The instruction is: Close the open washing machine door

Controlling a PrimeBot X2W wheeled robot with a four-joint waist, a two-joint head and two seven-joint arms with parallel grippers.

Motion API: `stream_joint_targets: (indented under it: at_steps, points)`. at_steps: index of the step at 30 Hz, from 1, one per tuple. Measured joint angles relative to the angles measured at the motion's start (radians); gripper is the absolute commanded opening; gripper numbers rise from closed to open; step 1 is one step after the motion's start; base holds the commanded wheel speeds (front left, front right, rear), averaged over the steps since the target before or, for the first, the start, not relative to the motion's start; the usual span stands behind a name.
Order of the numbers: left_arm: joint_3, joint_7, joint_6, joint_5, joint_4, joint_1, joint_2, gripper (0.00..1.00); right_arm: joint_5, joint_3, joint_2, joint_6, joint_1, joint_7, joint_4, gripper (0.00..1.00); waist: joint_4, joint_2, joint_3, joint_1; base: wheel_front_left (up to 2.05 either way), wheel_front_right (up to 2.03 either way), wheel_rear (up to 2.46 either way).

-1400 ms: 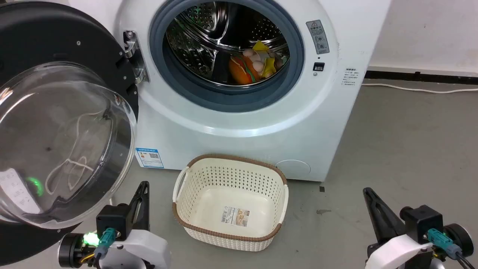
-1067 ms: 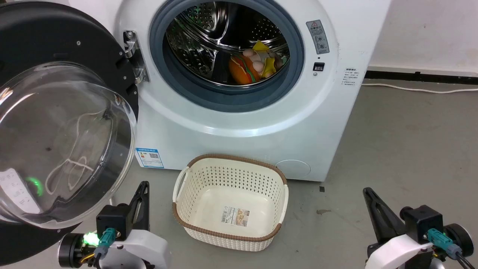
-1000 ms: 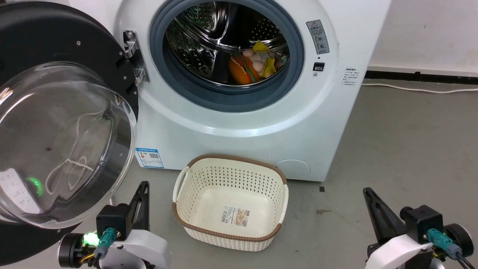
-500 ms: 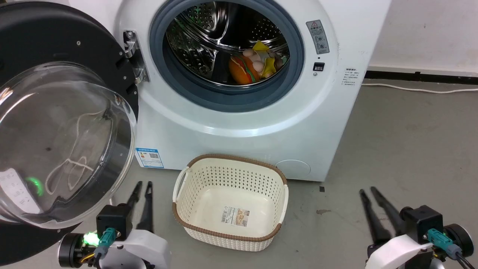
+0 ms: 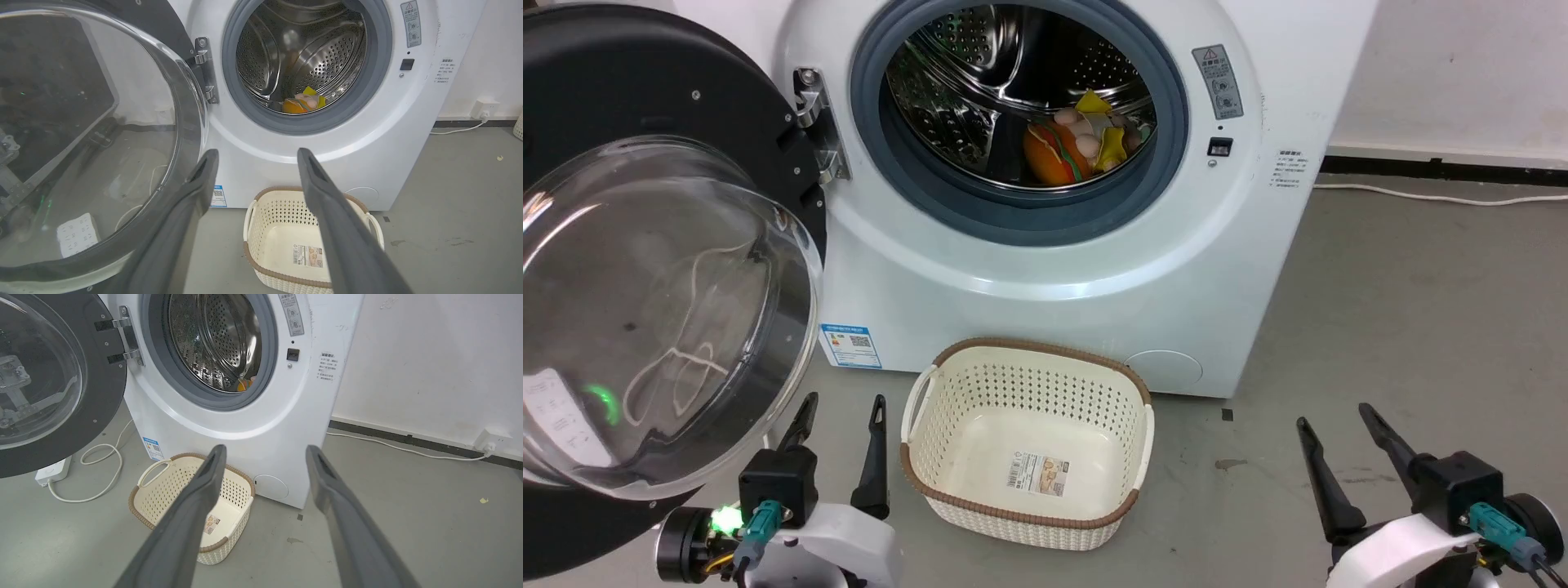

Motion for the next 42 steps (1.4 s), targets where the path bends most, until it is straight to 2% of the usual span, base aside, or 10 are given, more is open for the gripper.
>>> stream_joint_targets:
  at_steps: [11,27,42]
  points:
    - [-0.006,-0.022,-0.008,0.0,-0.004,0.0,0.0,1.0,0.013,-0.003,0.0,0.0,0.002,-0.022,0.003,1.0,0.032,-0.0001,-0.006,-0.0001,0.0,0.0,0.0]
    - [-0.006,-0.056,-0.016,-0.005,-0.029,0.002,0.004,1.0,0.022,0.025,0.0,0.0,0.015,-0.052,0.014,1.0,0.151,0.0,-0.013,0.0,0.0,0.0,0.0]
    - [0.005,-0.089,0.009,-0.01,-0.081,0.039,0.003,1.0,0.036,0.087,0.0,0.0,-0.028,-0.075,0.063,1.0,0.227,0.0,0.009,0.0,-0.02,-0.02,-0.02]
